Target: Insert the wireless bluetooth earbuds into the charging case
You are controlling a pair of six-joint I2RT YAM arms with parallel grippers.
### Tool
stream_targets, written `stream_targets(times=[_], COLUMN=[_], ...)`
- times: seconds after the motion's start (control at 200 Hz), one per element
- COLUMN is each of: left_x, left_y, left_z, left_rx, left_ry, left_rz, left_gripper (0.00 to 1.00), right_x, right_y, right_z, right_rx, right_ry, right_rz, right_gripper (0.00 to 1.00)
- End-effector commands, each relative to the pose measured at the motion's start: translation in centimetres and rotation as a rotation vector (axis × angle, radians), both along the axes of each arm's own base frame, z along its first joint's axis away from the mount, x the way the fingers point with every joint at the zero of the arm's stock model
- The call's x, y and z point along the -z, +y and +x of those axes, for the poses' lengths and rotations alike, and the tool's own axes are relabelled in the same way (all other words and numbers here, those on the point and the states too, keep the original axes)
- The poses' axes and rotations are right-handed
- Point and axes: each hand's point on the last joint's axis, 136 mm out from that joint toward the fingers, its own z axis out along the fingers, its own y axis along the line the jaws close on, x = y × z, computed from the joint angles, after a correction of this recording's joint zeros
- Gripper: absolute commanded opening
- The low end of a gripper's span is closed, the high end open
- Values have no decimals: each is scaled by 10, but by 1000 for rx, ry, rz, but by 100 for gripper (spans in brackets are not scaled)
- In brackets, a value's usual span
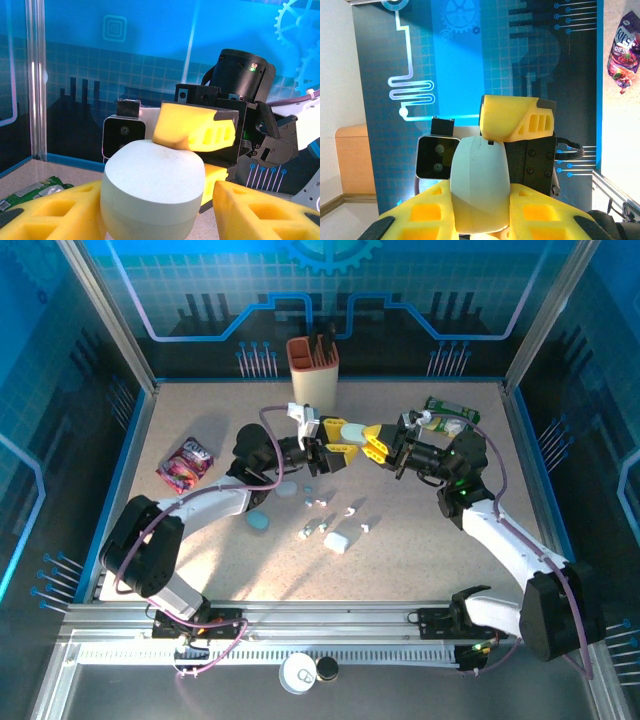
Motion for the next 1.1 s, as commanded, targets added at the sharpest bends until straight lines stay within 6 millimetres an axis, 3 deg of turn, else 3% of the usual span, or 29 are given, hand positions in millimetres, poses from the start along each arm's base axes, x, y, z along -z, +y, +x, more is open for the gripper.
stream_targets(times=[0.0,0.42,0.78,0.865,0.945,1.091], left_x=[-9,-7,-9,-10,-10,-10], left_y=[-4,-5,-6,-5,-5,-5], left_z=[-6,-4,-6,-6,-7,-7], left_rx=[44,36,47,47,47,45], left_ry=[-46,-60,-60,-63,-64,-67], left_rz=[-1,7,6,7,10,13], left_gripper=[55,55,38,39,47,48], right_x=[-27,-24,-17,-14,-12,-11], right_y=[-5,-3,-3,-2,-2,-2], right_z=[-2,-1,-2,-3,-3,-3], right_rx=[16,7,4,-1,-3,-7], right_ry=[-78,-68,-46,-39,-30,-29], right_rz=[30,31,22,14,10,6], right_gripper=[15,15,15,15,15,15])
